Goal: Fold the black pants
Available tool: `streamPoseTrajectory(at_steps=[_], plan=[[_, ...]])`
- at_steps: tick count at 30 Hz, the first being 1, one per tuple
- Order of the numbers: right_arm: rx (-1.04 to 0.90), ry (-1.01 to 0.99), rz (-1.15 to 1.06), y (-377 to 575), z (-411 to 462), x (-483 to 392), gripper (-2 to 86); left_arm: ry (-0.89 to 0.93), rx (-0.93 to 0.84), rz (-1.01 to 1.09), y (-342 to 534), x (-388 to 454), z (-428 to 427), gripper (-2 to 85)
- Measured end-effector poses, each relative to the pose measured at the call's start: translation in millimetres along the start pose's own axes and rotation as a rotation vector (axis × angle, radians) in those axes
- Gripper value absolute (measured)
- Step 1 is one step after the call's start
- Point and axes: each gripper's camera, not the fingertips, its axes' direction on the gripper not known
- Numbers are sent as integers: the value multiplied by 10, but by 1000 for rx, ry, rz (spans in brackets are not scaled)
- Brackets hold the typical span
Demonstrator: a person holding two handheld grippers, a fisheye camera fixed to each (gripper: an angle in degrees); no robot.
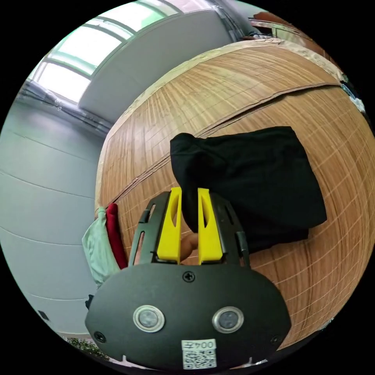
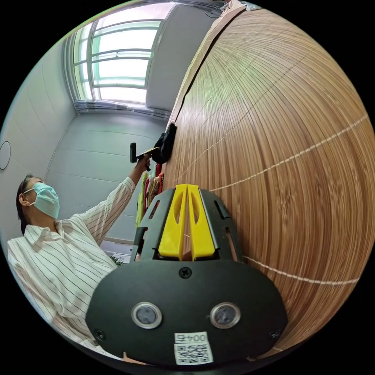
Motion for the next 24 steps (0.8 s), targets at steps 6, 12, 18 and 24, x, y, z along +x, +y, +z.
streamPoseTrajectory(at_steps=[6, 12, 18, 24], plan=[[4, -4, 3, -21, -111, 25, -7, -241, -112, -54, 266, -1045, 295, 57], [5, -7, -2, -55, -186, 13, -8, -592, -157, -314, 1027, -2021, 101, 28], [-2, 8, -21, -114, -202, -63, -8, -88, 220, -722, 2095, -2861, -1108, 22], [9, 43, -51, -167, -178, -210, -7, 624, 459, -679, 3290, -1907, -1936, 14]])
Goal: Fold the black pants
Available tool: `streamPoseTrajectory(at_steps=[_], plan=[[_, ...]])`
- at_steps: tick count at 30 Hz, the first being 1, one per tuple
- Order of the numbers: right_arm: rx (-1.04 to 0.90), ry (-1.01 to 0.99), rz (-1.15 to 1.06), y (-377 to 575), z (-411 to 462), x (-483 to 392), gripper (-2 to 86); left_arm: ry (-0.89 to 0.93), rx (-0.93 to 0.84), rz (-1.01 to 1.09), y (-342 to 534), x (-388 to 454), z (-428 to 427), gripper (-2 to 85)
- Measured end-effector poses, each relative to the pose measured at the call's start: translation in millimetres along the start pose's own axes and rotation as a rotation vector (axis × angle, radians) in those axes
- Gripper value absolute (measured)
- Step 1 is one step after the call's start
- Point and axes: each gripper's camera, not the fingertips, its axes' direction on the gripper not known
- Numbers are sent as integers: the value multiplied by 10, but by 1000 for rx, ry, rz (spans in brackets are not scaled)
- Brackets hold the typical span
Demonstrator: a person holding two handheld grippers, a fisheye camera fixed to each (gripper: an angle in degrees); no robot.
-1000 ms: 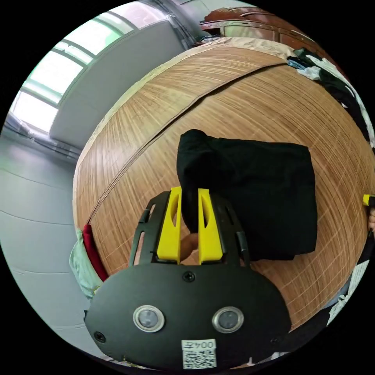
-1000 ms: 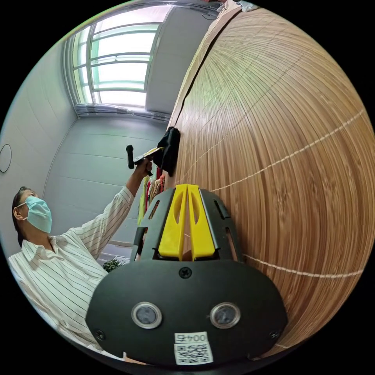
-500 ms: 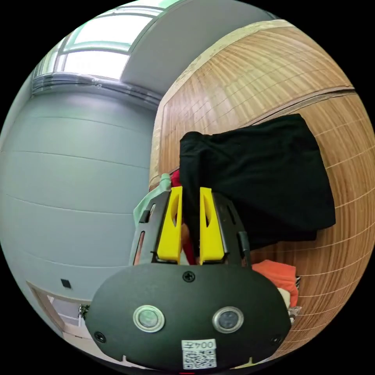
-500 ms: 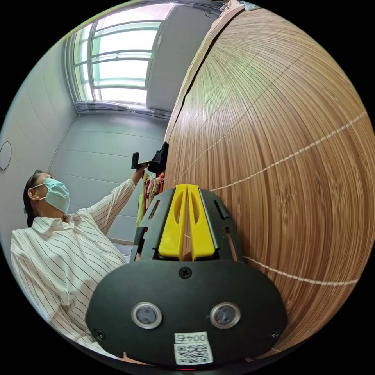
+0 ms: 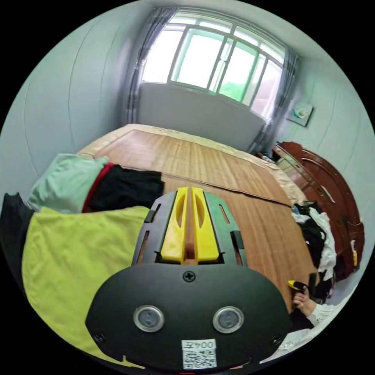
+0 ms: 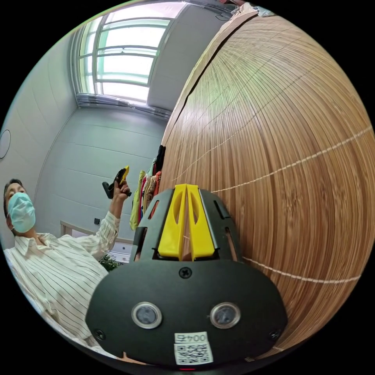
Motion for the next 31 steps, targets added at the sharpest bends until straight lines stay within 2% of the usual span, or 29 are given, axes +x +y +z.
streamPoseTrajectory(at_steps=[2, 4, 6, 10, 15, 18, 20, 21, 25, 28, 31], plan=[[5, 15, -10, -28, 20, -69, -7, 194, -47, -66, 581, 176, -147, 11], [9, 22, -16, -50, 38, -122, -7, 510, -70, -215, 1400, 311, -294, 9], [15, 31, -18, -72, 58, -182, -8, 658, -66, -335, 1952, 389, -384, 7], [59, -12, 27, -74, 8, -323, -7, 689, -106, -457, 2771, 550, -695, 4], [172, -78, -72, 271, -489, -945, -4, 661, -163, -422, 2909, 537, -1137, 2], [257, 138, -122, 438, -1063, -1247, 7, 721, -162, -463, 2854, 444, -1311, 2], [376, 404, -151, 482, -1642, -1405, 44, 737, -189, -469, 2792, 439, -1373, 2], [406, 464, -162, 474, -1787, -1438, 53, 740, -211, -460, 2751, 461, -1407, 2], [537, 819, -255, 97, -2601, -1711, 96, 759, -251, -442, 2686, 540, -1505, 2], [478, 1085, -319, -478, -2743, -1942, 114, 774, -284, -449, 2670, 553, -1498, 2], [356, 1368, -394, -1064, -2499, -2073, 122, 780, -320, -456, 2641, 522, -1469, 2]])
